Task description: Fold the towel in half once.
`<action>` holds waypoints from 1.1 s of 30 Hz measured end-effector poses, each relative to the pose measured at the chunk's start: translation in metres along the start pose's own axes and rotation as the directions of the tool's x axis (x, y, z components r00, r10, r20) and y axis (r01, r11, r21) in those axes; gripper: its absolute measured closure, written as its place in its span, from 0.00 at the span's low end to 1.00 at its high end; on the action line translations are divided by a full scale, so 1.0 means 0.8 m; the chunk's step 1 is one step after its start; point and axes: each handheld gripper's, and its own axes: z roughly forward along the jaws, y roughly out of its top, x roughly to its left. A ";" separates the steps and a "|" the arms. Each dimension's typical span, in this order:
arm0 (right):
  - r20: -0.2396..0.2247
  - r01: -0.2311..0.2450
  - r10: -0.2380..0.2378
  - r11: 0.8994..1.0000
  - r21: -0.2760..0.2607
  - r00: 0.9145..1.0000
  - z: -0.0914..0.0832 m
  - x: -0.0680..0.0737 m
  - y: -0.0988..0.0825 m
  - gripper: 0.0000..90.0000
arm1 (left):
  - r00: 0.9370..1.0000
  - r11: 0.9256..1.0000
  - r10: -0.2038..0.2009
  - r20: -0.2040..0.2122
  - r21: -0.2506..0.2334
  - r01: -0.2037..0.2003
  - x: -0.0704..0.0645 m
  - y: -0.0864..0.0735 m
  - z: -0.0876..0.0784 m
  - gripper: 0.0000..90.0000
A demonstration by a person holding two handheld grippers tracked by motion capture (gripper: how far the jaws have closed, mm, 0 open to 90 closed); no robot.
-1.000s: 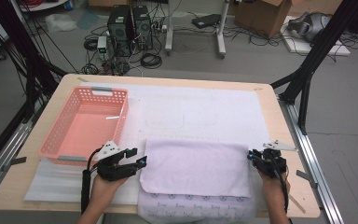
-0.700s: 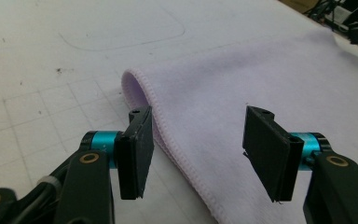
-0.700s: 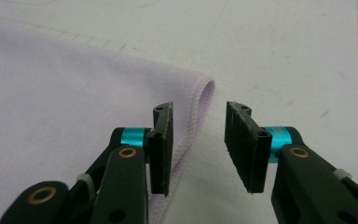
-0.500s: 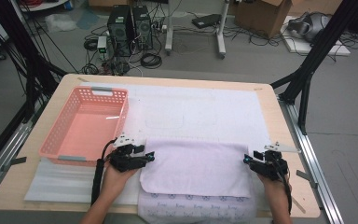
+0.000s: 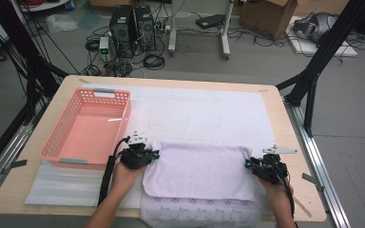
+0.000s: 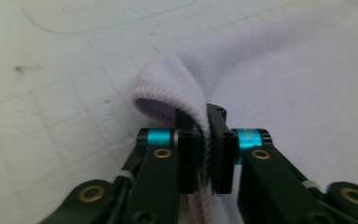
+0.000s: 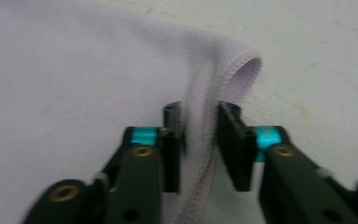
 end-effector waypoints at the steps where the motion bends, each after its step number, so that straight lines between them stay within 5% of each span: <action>1: -0.003 0.008 -0.008 1.000 0.008 1.000 0.000 0.003 0.001 0.89 | 1.000 1.000 -0.006 -0.003 0.002 0.006 0.000 0.000 0.000 0.94; 5: -0.003 0.026 -0.026 0.999 0.023 1.000 0.000 0.006 0.005 0.93 | 0.998 0.998 -0.055 -0.021 0.003 0.055 -0.001 0.003 0.001 0.95; 12: 0.008 0.038 -0.038 0.998 -0.056 0.999 -0.003 0.005 0.021 0.94 | 0.995 0.995 -0.091 -0.034 -0.046 0.089 0.007 0.013 0.001 0.96; 24: 0.047 0.014 -0.010 0.996 -0.092 0.999 0.018 -0.018 0.069 0.94 | 0.991 0.989 -0.111 -0.073 -0.104 0.103 0.035 0.089 0.013 0.96; 27: 0.051 0.010 -0.006 0.995 -0.095 0.999 0.029 -0.027 0.088 0.94 | 0.987 0.982 -0.148 -0.071 -0.131 0.138 0.048 0.103 0.019 0.96; 33: 0.068 0.010 -0.003 0.995 -0.095 0.998 0.052 -0.037 0.124 0.94 | 0.984 0.985 -0.135 -0.117 -0.123 0.121 0.065 0.123 0.034 0.96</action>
